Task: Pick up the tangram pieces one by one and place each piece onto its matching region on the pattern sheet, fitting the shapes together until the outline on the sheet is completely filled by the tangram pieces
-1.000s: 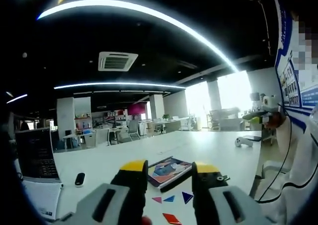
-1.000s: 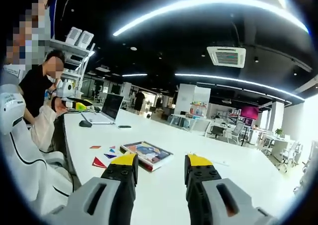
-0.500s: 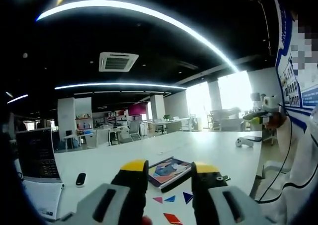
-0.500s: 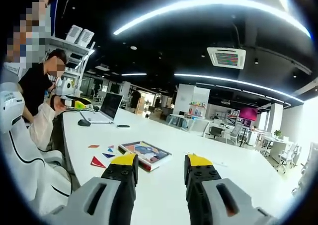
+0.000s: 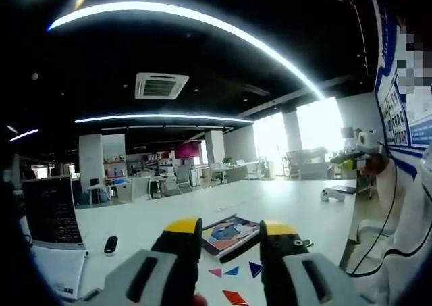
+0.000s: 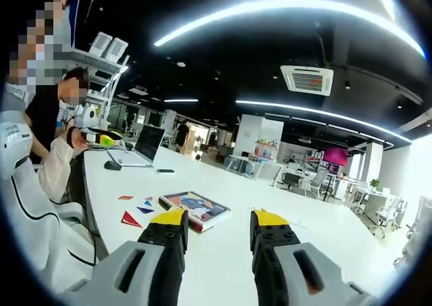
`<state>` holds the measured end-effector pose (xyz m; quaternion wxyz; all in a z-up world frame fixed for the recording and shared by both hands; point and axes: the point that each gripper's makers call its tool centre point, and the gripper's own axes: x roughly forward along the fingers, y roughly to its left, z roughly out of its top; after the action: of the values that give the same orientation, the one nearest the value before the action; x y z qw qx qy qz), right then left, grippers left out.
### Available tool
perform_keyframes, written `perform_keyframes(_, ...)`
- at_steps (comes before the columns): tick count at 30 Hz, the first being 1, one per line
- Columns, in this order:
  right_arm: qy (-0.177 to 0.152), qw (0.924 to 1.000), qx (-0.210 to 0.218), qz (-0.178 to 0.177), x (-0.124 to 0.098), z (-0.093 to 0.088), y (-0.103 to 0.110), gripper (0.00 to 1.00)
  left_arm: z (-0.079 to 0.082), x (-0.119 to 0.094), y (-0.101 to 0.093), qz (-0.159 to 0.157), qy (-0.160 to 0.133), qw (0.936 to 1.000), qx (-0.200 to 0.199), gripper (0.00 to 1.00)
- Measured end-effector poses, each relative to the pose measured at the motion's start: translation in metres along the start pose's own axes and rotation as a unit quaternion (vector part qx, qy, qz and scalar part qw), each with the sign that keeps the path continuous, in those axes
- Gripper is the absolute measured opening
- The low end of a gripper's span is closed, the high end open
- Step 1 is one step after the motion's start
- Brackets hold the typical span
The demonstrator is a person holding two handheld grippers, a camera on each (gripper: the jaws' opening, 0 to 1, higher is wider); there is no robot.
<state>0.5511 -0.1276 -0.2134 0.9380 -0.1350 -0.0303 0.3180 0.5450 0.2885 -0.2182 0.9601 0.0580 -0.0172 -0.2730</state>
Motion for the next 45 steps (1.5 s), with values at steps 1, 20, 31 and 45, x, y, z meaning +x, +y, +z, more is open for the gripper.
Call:
perform_keyframes(1,0.001,1.0,-0.001,0.0,0.0,0.0,0.0,0.38,0.0,0.0,0.0,0.0,0.0,1.0,0.0,0.35)
perform_keyframes(20,0.007,1.0,-0.002,0.002,0.003,-0.004,0.0,0.38,0.0,-0.002,0.001,0.003,0.0,1.0,0.005,0.34)
perform_keyframes(31,0.012,0.9998,-0.014,0.006,0.006,-0.002,0.003,0.38,0.002,-0.007,0.006,0.006,-0.006,1.0,0.005,0.34)
perform_keyframes(45,0.057,0.9982,-0.018,0.004,-0.007,-0.018,-0.001,0.36,0.008,-0.012,-0.004,-0.002,-0.016,0.9997,0.016,0.33)
